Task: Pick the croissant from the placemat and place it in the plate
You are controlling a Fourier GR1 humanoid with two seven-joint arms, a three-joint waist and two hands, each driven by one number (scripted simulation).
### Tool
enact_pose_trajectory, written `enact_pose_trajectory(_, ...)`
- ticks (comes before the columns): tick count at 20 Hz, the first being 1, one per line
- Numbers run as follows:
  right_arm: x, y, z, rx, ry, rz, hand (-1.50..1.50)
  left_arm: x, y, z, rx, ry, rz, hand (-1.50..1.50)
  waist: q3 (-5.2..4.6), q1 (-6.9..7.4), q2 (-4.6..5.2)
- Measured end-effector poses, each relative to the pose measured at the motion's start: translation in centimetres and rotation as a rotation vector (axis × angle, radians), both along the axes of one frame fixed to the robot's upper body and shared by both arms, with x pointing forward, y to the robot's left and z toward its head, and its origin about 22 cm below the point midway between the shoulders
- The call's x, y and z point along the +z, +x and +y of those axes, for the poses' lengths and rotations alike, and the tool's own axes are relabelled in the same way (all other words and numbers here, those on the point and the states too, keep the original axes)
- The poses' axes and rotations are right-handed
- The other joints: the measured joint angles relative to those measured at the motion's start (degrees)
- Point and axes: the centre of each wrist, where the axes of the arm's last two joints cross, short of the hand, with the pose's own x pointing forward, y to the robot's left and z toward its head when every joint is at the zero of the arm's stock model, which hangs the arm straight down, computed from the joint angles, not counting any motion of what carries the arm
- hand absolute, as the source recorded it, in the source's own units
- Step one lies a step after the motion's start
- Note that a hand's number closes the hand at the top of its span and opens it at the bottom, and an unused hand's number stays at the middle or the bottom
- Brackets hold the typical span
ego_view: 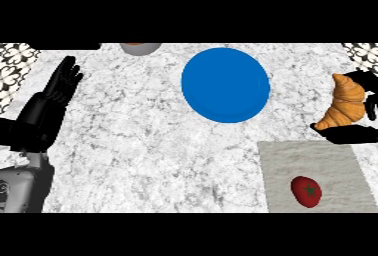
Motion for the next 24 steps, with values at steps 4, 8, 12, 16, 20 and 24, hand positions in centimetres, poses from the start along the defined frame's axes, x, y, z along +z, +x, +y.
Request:
enact_pose_trajectory(4,1.2,1.4,2.9,0.049,0.028,-0.014,1.5,0.5,-0.2,0.8,-0.004,-0.003,-0.003,0.0,0.02,0.4,0.11)
enact_pose_trajectory(8,2.0,4.0,6.3,0.089,0.055,-0.019,1.5,1.0,0.1,0.2,-0.01,-0.002,-0.006,0.0,0.03,0.69,0.22)
enact_pose_trajectory(12,2.5,6.5,10.0,0.109,0.102,-0.003,1.5,0.7,0.2,0.6,-0.011,-0.002,-0.008,0.0,0.03,0.9,0.29)
enact_pose_trajectory(16,1.7,9.6,12.7,0.121,0.133,0.033,1.5,0.9,0.4,0.2,-0.018,-0.004,-0.016,0.0,0.04,1.27,0.41)
enact_pose_trajectory(20,0.7,12.3,15.1,0.104,0.131,0.059,1.5,1.1,0.7,0.5,-0.021,-0.004,-0.014,0.0,0.05,1.55,0.56)
enact_pose_trajectory(24,-1.2,14.1,16.6,0.081,0.099,0.083,1.5,0.6,0.9,-0.3,-0.031,-0.009,-0.012,0.0,0.06,1.91,0.77)
